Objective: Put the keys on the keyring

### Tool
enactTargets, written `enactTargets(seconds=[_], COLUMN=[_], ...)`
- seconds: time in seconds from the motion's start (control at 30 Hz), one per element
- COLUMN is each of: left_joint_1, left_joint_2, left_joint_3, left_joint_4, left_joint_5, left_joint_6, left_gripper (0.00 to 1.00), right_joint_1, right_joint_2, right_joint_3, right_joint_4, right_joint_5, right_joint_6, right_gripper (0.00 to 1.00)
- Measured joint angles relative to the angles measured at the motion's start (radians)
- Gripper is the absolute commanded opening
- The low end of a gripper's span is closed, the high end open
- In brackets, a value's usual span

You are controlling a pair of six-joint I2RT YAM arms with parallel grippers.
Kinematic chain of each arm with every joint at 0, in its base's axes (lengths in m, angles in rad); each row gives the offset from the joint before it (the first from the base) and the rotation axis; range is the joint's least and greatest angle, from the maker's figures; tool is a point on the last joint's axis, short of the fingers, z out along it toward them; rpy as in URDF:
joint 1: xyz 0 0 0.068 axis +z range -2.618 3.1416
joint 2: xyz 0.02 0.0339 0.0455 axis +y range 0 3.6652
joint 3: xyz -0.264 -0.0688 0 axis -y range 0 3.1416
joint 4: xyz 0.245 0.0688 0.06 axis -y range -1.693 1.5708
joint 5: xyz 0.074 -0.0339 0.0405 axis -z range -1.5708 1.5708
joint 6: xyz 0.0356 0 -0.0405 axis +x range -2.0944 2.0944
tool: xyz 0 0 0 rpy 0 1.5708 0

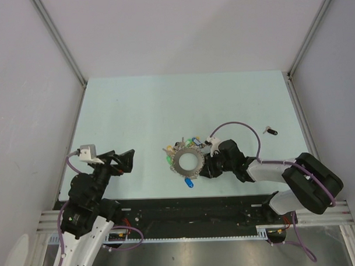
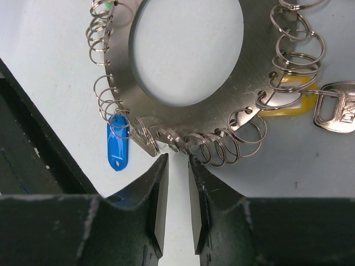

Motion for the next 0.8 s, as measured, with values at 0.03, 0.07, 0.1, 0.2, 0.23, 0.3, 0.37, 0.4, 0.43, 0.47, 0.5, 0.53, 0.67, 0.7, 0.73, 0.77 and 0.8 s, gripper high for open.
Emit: enactTargets(seconds=[0.03,0.07,0.1,0.2,0.23,0.3,0.37,0.4,0.43,0.47,0.5,0.53,0.67,0.7,0.73,0.77,0.8], left_joint_1=[0.000,0.000,0.000,0.001,0.001,0.001,0.001,0.001,0.002,0.002,0.002,0.002,0.002,0.002,0.002,0.002,0.002], left_joint_2=[0.001,0.002,0.003,0.003,0.003,0.003,0.003,0.003,0.003,0.003,0.003,0.003,0.003,0.003,0.004,0.004,0.003], left_joint_3=[0.000,0.000,0.000,0.000,0.000,0.000,0.000,0.000,0.000,0.000,0.000,0.000,0.000,0.000,0.000,0.000,0.000], left_joint_4=[0.000,0.000,0.000,0.000,0.000,0.000,0.000,0.001,0.001,0.001,0.001,0.001,0.003,0.004,0.006,0.006,0.006], left_joint_5=[0.000,0.000,0.000,0.000,0.000,0.000,0.000,0.000,0.000,0.001,0.001,0.001,0.002,0.002,0.003,0.003,0.003], left_joint_6=[0.000,0.000,0.000,0.000,0.000,0.000,0.000,0.000,0.000,0.000,0.000,0.000,0.000,0.000,0.000,0.000,0.000], left_gripper=[1.00,1.00,1.00,1.00,1.00,1.00,1.00,1.00,1.00,1.00,1.00,1.00,1.00,1.00,1.00,1.00,1.00], right_joint_1=[0.002,0.002,0.004,0.009,0.013,0.018,0.022,0.024,0.026,0.028,0.028,0.027,-0.002,-0.009,-0.012,-0.013,-0.012], right_joint_2=[0.003,0.004,0.004,-0.007,-0.024,-0.071,-0.135,-0.168,-0.198,-0.230,-0.252,-0.265,-0.269,-0.261,-0.253,-0.238,-0.219], right_joint_3=[0.000,0.000,0.000,0.001,0.001,0.001,0.001,0.002,0.002,0.002,0.003,0.005,0.023,0.024,0.025,0.026,0.029], right_joint_4=[0.000,0.001,0.004,0.009,0.004,-0.014,-0.036,-0.045,-0.056,-0.069,-0.084,-0.097,-0.163,-0.167,-0.169,-0.171,-0.170], right_joint_5=[0.000,0.001,0.003,0.026,0.040,0.071,0.096,0.111,0.120,0.127,0.130,0.127,0.080,0.070,0.064,0.052,0.040], right_joint_6=[-0.002,-0.004,-0.004,-0.005,-0.007,-0.015,-0.031,-0.041,-0.050,-0.058,-0.061,-0.064,-0.074,-0.075,-0.075,-0.075,-0.075], right_gripper=[0.32,0.35,0.38,0.54,0.62,0.70,0.73,0.74,0.75,0.74,0.73,0.69,0.61,0.60,0.56,0.55,0.52])
